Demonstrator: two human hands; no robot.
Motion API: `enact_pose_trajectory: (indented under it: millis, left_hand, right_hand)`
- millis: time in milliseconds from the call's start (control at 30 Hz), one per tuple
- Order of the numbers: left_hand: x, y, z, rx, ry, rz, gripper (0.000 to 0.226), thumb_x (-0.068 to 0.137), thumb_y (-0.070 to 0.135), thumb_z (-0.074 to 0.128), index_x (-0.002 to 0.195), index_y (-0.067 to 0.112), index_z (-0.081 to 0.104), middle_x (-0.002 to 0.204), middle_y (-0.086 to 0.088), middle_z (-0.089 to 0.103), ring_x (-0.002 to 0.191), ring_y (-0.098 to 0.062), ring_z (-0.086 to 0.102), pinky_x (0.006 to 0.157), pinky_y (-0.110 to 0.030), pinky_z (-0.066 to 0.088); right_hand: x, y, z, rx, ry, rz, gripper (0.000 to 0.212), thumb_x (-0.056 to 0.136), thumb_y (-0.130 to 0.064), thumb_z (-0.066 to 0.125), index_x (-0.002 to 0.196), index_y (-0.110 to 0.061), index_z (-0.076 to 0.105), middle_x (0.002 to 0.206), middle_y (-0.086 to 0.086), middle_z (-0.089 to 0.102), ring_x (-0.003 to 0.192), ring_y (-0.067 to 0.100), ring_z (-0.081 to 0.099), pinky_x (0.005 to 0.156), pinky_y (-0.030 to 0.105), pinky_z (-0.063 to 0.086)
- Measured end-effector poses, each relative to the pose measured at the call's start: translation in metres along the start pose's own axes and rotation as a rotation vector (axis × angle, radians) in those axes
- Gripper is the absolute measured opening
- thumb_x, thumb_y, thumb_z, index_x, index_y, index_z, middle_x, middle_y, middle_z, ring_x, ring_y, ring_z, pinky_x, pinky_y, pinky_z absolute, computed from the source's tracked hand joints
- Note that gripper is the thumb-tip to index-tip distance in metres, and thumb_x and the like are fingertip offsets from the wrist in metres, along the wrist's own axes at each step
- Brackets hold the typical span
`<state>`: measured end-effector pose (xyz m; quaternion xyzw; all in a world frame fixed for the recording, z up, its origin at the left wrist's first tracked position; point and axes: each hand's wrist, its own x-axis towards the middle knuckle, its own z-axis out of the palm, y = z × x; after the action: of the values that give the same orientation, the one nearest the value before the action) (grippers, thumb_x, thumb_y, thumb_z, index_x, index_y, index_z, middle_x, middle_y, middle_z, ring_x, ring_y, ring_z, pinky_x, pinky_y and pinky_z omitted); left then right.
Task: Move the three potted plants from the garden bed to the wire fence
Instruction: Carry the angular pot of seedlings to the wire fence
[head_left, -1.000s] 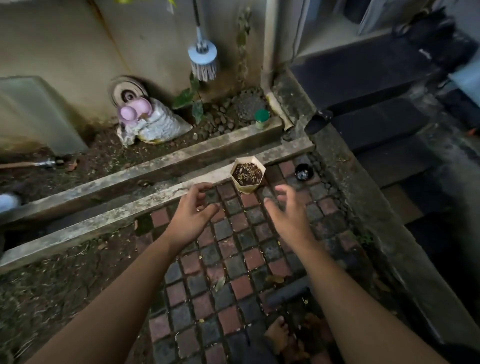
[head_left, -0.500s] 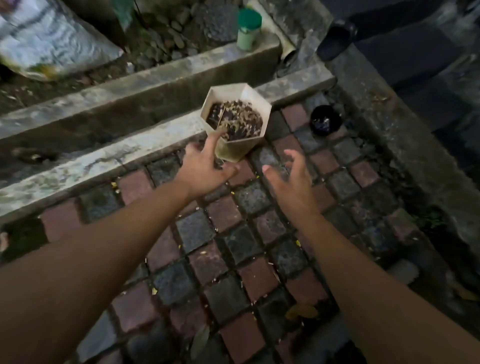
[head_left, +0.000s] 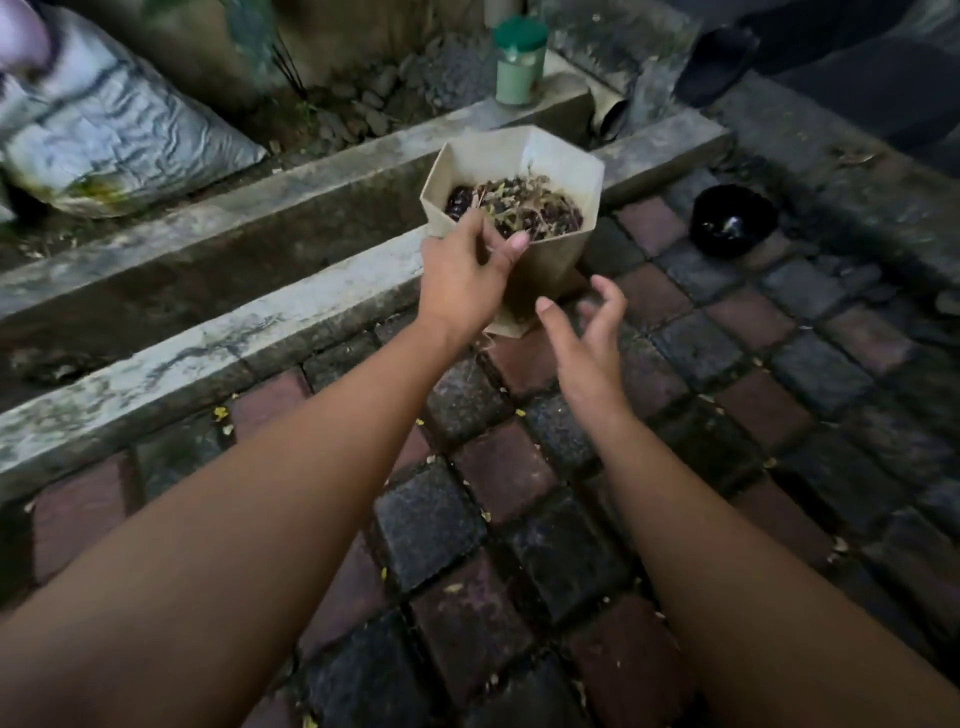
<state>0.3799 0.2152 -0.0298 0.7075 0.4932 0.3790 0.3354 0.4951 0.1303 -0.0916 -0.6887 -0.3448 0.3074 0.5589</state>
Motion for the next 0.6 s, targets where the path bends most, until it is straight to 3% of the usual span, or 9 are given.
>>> enact_pose_trajectory:
  millis: [133,200,233,333,467,567,600]
  left_hand:
    - [0.003,-0.014,-0.034,0.16,-0.026,0.083,0.019,0.105,0.024,0.063,0.096,0.007,0.063,0.099,-0.012,0.068,0.104,-0.03,0.063,0.076,-0.027,0.034]
    - [0.006,-0.027,-0.057,0.137,-0.093,0.089,0.016,0.103,0.021,0.064,0.096,0.007,0.063,0.1,-0.01,0.067,0.101,-0.028,0.064,0.081,-0.032,0.041]
    - [0.006,-0.035,-0.068,0.089,-0.13,0.091,0.015,0.102,0.022,0.064,0.092,0.011,0.06,0.098,-0.01,0.066,0.097,-0.025,0.062,0.084,-0.036,0.045]
    - [-0.005,-0.053,-0.083,-0.125,-0.162,0.064,0.014,0.095,0.018,0.058,0.083,0.021,0.051,0.089,-0.01,0.058,0.088,-0.022,0.053,0.082,-0.043,0.044]
    - [-0.024,-0.057,-0.079,-0.387,-0.073,0.012,0.019,0.102,0.011,0.051,0.086,0.021,0.05,0.08,0.001,0.05,0.07,-0.004,0.048,0.066,-0.022,0.044]
    - [-0.035,-0.05,-0.067,-0.454,-0.084,-0.046,0.012,0.099,0.026,0.058,0.107,0.026,0.048,0.099,0.0,0.057,0.088,-0.013,0.053,0.077,-0.026,0.046]
    - [-0.04,-0.046,-0.061,-0.476,-0.102,-0.095,0.036,0.093,0.033,0.066,0.12,0.029,0.043,0.113,-0.002,0.061,0.098,-0.015,0.059,0.083,-0.025,0.052]
  right_hand:
    - [0.009,-0.012,0.004,0.109,-0.173,0.015,0.102,0.076,-0.057,0.075,0.158,-0.027,0.021,0.158,0.014,0.038,0.134,0.024,0.051,0.104,0.027,0.05]
    - [0.004,-0.015,0.003,0.165,-0.202,0.048,0.118,0.066,-0.064,0.077,0.161,-0.03,0.015,0.162,0.01,0.037,0.143,0.025,0.048,0.115,0.041,0.046]
    - [0.001,-0.012,0.003,0.212,-0.207,0.057,0.12,0.066,-0.064,0.079,0.161,-0.034,0.014,0.162,0.007,0.039,0.144,0.025,0.048,0.115,0.043,0.047]
    - [-0.01,0.001,0.006,0.345,-0.209,0.034,0.11,0.067,-0.063,0.089,0.154,-0.047,0.023,0.15,-0.013,0.051,0.136,0.011,0.057,0.097,0.024,0.057]
    - [-0.018,0.02,0.0,0.315,-0.284,-0.001,0.117,0.064,-0.064,0.09,0.158,-0.04,0.024,0.159,-0.007,0.045,0.145,0.018,0.048,0.117,0.047,0.045]
    - [-0.011,0.021,-0.009,0.28,-0.35,0.002,0.111,0.068,-0.051,0.087,0.157,-0.032,0.023,0.156,-0.006,0.045,0.145,0.02,0.047,0.12,0.051,0.041]
    - [-0.009,0.02,-0.012,0.273,-0.367,0.003,0.108,0.07,-0.047,0.086,0.156,-0.033,0.023,0.154,-0.006,0.046,0.145,0.02,0.048,0.119,0.051,0.043]
